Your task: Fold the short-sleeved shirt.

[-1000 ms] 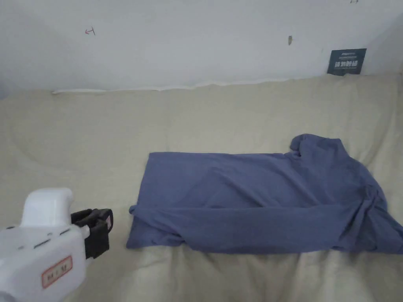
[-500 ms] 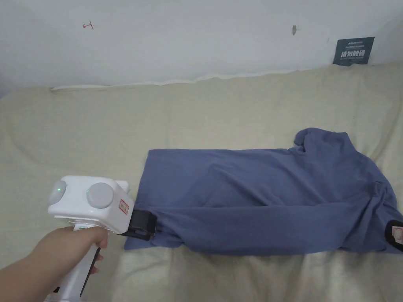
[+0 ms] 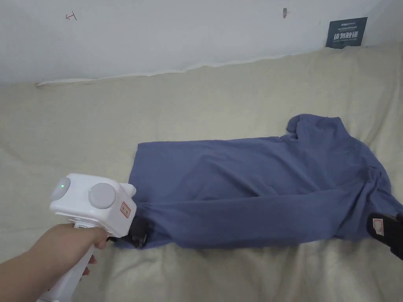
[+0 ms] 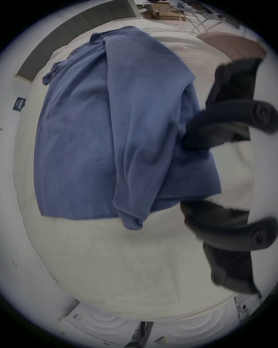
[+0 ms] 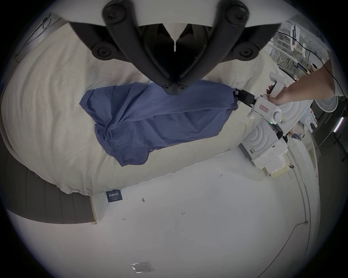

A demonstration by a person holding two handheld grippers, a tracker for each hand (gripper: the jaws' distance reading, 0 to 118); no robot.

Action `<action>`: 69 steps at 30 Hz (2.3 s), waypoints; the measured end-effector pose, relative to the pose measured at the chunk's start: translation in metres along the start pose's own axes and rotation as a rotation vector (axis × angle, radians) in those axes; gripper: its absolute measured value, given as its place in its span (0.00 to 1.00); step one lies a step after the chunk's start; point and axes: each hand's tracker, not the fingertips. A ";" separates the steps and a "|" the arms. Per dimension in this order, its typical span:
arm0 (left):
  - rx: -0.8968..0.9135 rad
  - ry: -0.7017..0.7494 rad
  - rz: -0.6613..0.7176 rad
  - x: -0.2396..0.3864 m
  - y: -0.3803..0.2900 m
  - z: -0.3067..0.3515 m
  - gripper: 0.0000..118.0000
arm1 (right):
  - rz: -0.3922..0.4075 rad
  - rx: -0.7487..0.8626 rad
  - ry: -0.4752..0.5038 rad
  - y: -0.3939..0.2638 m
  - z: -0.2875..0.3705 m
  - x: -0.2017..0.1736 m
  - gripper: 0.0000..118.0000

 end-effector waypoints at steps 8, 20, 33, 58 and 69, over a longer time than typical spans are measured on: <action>0.095 -0.031 -0.006 0.001 -0.004 0.024 0.08 | 0.032 -0.027 -0.116 0.051 -0.002 0.034 0.00; 0.134 -0.095 0.022 -0.008 -0.003 0.047 0.08 | -0.139 -0.563 -0.279 0.098 -0.127 0.138 0.89; 0.082 -0.083 0.039 -0.015 -0.004 0.029 0.08 | -0.266 -0.622 -0.339 0.091 -0.131 0.163 0.05; 0.109 -0.259 0.092 -0.041 -0.101 0.134 0.08 | -0.122 -0.563 -0.226 0.105 0.055 0.136 0.05; -0.018 -0.313 0.208 -0.018 -0.183 0.050 0.49 | -0.186 -0.661 -0.343 -0.011 0.038 0.179 0.43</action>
